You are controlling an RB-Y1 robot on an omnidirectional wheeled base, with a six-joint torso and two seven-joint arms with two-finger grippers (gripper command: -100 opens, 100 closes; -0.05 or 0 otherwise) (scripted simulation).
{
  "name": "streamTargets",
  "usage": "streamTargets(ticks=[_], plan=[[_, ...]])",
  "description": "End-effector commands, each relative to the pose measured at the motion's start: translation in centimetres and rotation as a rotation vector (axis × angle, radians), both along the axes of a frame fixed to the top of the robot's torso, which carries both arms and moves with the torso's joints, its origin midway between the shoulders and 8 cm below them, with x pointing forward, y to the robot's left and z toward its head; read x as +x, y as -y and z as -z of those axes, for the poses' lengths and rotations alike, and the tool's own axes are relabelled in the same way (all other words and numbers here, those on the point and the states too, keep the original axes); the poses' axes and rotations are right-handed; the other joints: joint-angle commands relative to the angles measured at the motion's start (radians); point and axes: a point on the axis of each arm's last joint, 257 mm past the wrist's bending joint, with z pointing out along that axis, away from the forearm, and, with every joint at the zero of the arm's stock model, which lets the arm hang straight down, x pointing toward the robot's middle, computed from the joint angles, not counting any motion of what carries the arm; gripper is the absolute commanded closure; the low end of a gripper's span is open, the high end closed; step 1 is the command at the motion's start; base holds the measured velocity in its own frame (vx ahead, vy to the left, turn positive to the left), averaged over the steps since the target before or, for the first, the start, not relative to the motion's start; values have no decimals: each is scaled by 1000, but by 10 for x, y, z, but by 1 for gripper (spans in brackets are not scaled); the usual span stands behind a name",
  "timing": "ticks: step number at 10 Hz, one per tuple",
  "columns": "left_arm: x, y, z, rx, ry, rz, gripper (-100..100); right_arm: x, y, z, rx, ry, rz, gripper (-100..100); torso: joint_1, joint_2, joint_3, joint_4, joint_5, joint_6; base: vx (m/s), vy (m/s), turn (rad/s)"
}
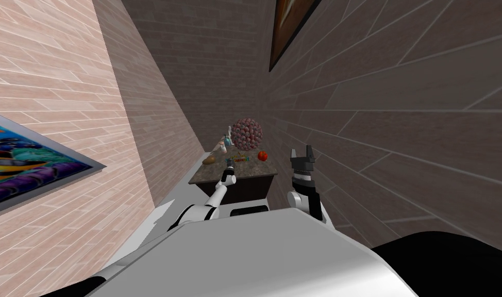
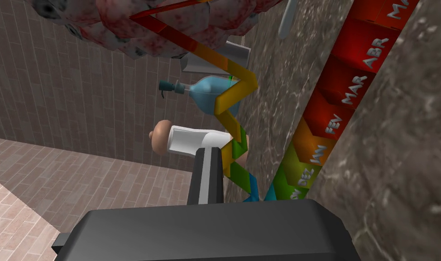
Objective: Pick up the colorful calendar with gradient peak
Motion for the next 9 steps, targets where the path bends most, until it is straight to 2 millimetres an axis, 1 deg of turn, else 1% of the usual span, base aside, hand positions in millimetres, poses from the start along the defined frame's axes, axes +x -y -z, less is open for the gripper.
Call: streamTargets(ticks=[1,2,3,4,5,6,7,8,9], plan=[[0,0,0,0,0,0,100,0,0,0,0,0,0,0,0,0,0,0,0,0,0,0,0],[0,0,0,0,0,0,0,0,0,0,0,0,0,0,0,0,0,0,0,0,0,0,0],[0,-25,3,41,0,-20,-100,0,0,0,0,0,0,0,0,0,0,0,0,0,-39,40,90],[0,-34,3,56,2,-26,-100,0,0,0,0,0,0,0,3,2,1,0,0,-1,-64,62,85],[-1,-52,2,86,6,-40,-100,0,0,0,0,0,0,0,5,3,2,1,1,0,-51,86,95],[-1,-60,1,99,9,-46,-100,0,0,0,0,0,0,0,6,3,2,1,1,-1,-29,87,67],[-1,-75,-1,124,15,-58,-100,0,0,0,0,0,0,0,6,2,1,1,1,0,-25,80,74],[-1,-75,-1,124,15,-58,-100,0,0,0,0,0,0,0,6,2,1,0,1,0,-12,53,43],[-1,-92,-5,152,27,-71,-100,0,0,0,0,0,0,0,4,1,1,0,1,0,-19,51,88]])
